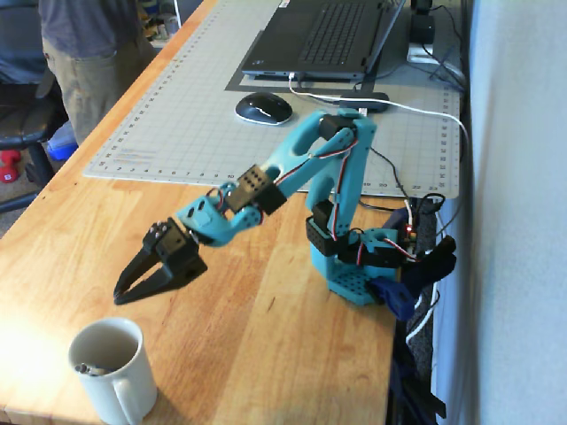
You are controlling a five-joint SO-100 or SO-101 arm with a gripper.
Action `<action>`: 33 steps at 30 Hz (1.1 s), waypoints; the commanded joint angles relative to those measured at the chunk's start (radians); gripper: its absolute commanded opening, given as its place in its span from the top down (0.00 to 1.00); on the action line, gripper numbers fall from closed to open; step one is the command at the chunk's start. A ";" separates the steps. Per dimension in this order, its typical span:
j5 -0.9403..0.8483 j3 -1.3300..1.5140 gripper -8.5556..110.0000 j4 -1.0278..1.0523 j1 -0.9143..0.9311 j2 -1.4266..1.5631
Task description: Grasp a pen and put it in a mug.
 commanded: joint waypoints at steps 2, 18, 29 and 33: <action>-0.155 -0.025 0.92 0.281 0.069 0.190; -1.272 0.029 0.92 1.069 0.422 0.595; -1.437 0.370 0.92 1.158 0.541 0.922; -1.437 0.453 0.92 1.158 0.546 1.011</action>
